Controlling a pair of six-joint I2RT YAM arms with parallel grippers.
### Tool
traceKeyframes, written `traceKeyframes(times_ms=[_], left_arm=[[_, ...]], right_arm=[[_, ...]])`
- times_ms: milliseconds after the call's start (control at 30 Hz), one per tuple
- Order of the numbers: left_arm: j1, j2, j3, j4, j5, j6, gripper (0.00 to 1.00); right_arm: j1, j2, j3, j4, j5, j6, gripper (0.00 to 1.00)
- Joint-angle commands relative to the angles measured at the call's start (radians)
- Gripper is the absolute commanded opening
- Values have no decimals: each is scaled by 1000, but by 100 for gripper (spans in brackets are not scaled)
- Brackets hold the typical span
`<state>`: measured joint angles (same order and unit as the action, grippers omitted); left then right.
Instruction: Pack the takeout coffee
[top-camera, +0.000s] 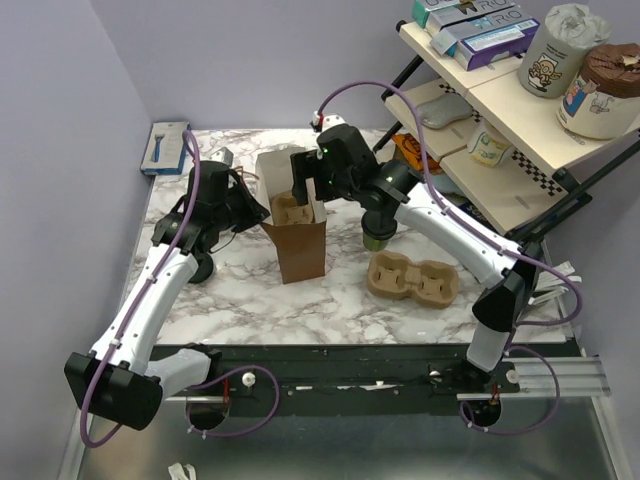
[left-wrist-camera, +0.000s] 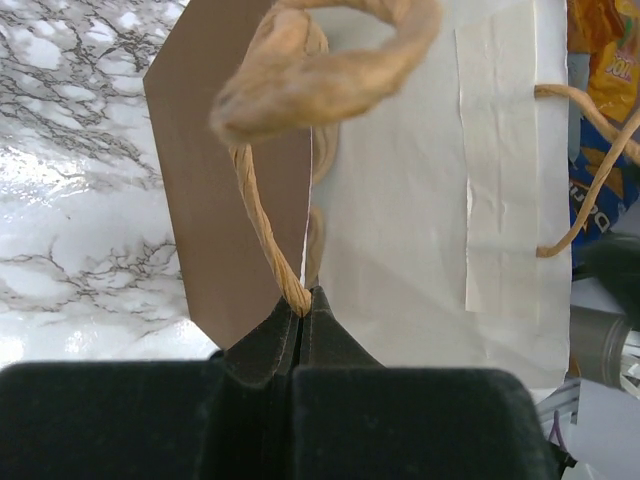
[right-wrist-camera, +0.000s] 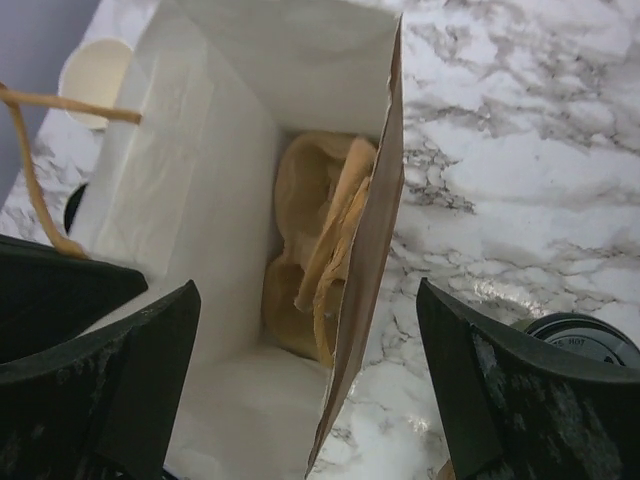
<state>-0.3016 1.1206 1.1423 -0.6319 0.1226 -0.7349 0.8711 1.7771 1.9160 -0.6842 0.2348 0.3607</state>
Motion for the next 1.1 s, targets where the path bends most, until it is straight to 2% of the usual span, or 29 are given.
traceKeyframes(times_ms=[0, 300, 367, 400, 467, 500, 600, 667, 700, 733, 767, 800, 833, 1000, 1033, 1067], left_arm=[[-4, 18, 13, 40, -18, -31, 0], [-4, 41, 34, 38, -18, -32, 0], [-4, 42, 39, 38, -15, -26, 0], [-4, 41, 37, 37, -14, -24, 0], [-4, 36, 28, 34, -14, -20, 0], [-4, 33, 24, 37, -14, -17, 0], [-4, 30, 11, 43, 2, -15, 0], [-4, 30, 13, 41, 17, -15, 0], [-4, 28, 11, 46, 25, -14, 0], [-4, 27, 13, 47, 29, -14, 0], [-4, 25, 16, 47, 37, -12, 4], [-4, 19, 19, 43, 38, -8, 8], [-4, 16, 20, 38, 38, -1, 18], [-4, -68, 8, 3, 66, 57, 60], [-4, -90, 7, 1, 66, 72, 74], [-4, -111, 5, -5, 68, 103, 81]], right_arm=[[6, 30, 22, -83, -72, -20, 96], [6, 100, 32, -117, -77, -69, 91], [6, 100, 34, -106, -52, -74, 86], [5, 100, 38, -104, -43, -77, 77], [5, 114, 61, -107, -13, -80, 67], [6, 117, 66, -106, -6, -83, 59], [5, 123, 63, -77, -6, -115, 43], [8, 125, 63, -65, 3, -147, 37], [6, 122, 60, -54, 14, -160, 29], [6, 119, 57, -40, 21, -202, 26], [6, 110, 49, 6, 30, -233, 22], [6, 101, 22, 40, 34, -268, 14], [6, 91, 6, 73, 34, -335, 11], [6, 16, -103, 290, -6, -544, 9], [8, 4, -147, 323, -15, -610, 9], [11, -10, -176, 395, -29, -644, 9]])
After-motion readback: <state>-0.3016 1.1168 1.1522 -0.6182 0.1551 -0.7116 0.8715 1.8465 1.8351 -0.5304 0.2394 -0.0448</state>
